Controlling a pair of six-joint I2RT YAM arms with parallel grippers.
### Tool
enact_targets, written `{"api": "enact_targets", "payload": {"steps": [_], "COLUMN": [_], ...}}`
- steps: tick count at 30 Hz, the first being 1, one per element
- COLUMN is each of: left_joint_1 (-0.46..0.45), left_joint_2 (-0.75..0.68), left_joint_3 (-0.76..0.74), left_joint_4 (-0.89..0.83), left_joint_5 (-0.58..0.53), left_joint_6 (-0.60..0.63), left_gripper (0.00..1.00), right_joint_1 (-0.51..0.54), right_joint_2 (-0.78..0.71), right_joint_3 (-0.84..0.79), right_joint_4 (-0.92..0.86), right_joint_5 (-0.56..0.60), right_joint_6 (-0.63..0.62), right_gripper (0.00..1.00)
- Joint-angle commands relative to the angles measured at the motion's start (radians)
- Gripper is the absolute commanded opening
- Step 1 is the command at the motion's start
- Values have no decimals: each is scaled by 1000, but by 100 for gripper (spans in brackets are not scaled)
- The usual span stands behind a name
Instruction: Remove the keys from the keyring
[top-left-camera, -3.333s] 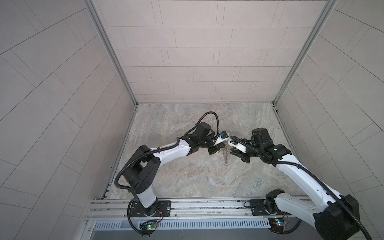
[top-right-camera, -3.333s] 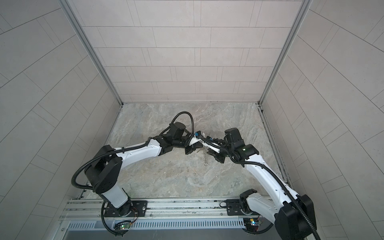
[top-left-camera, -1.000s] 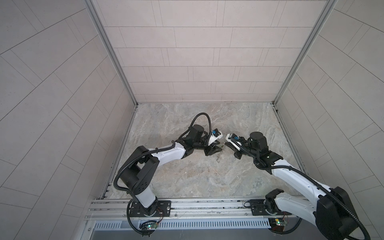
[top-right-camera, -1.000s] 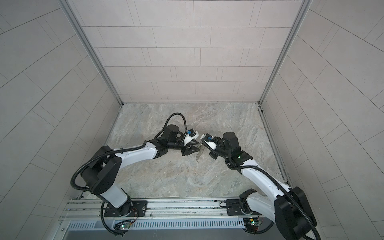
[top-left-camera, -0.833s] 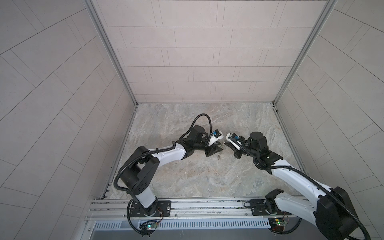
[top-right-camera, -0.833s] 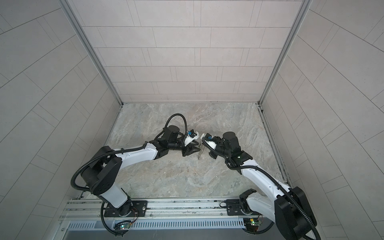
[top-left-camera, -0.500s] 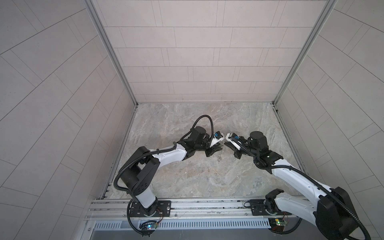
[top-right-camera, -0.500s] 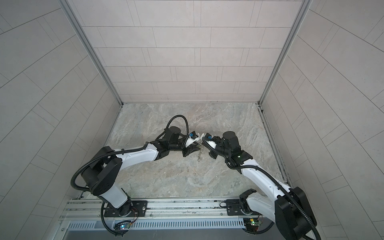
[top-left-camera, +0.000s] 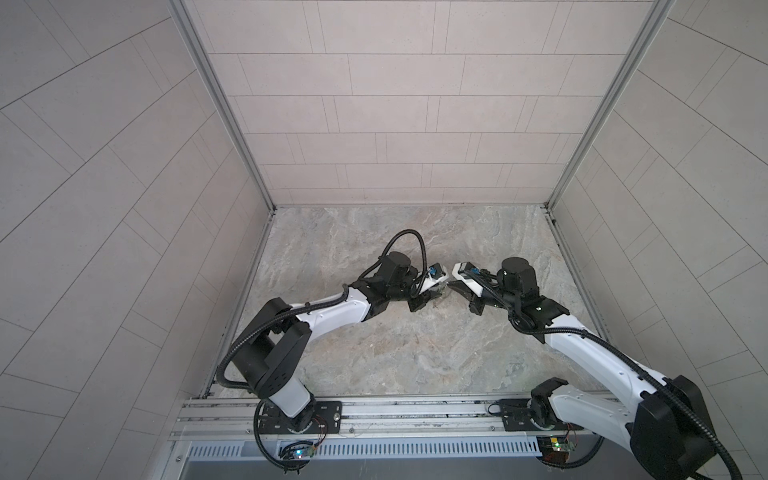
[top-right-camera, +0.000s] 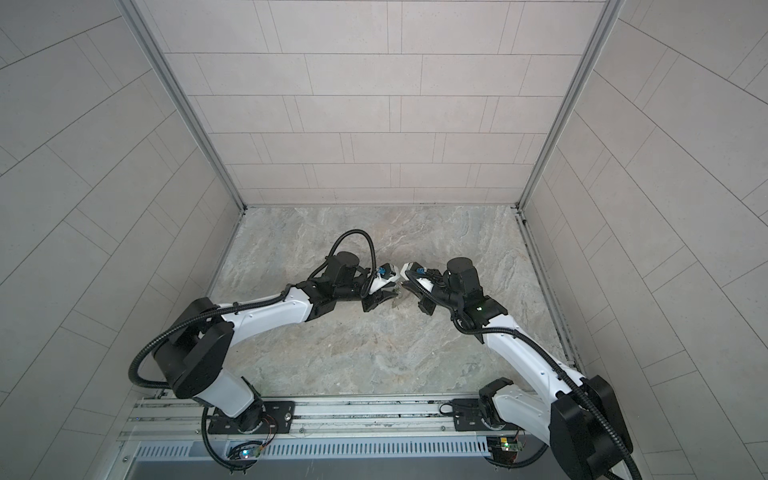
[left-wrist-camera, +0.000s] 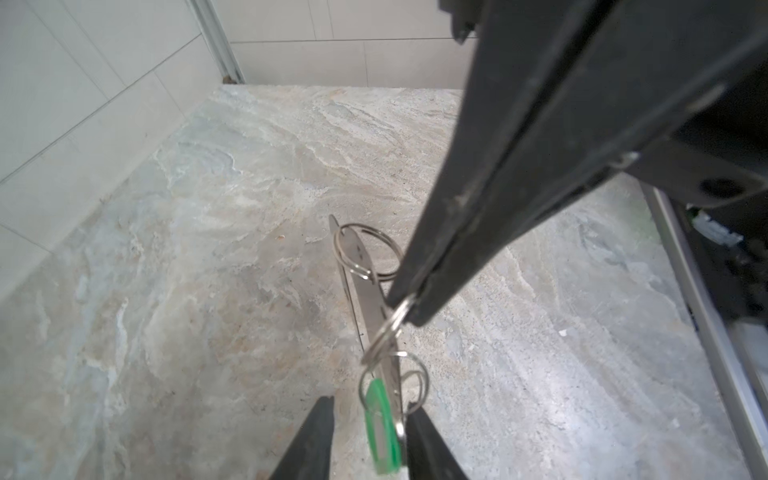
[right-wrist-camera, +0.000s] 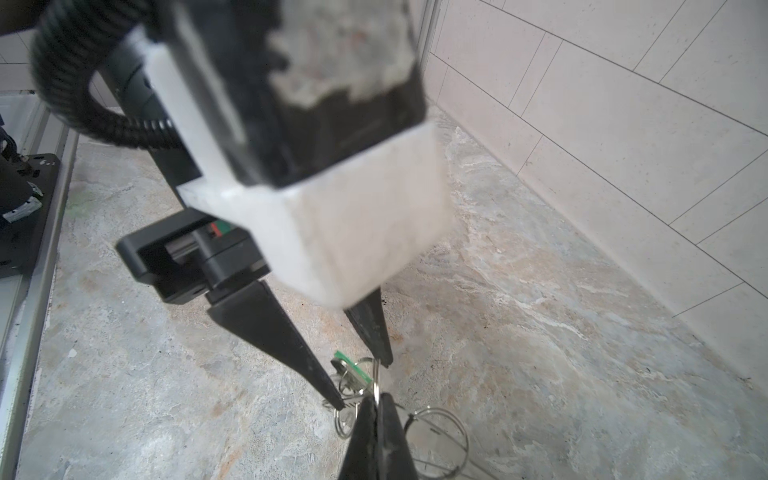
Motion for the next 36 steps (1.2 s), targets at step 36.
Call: {"api": "enact_targets", "payload": {"steps": [36], "left_joint_1": [-5], "left_joint_2": [-1], "left_joint_3": [93], "left_joint_4": [-133], "left_joint_5": [66], "left_joint_6": [-11], "left_gripper": [24], "right_joint_1": [-7], "right_joint_2": [-8], "right_joint_3": [43], "right_joint_4": [-27], "right_joint_5": [-73], "right_joint_6": [-8], "right_gripper": [0]}}
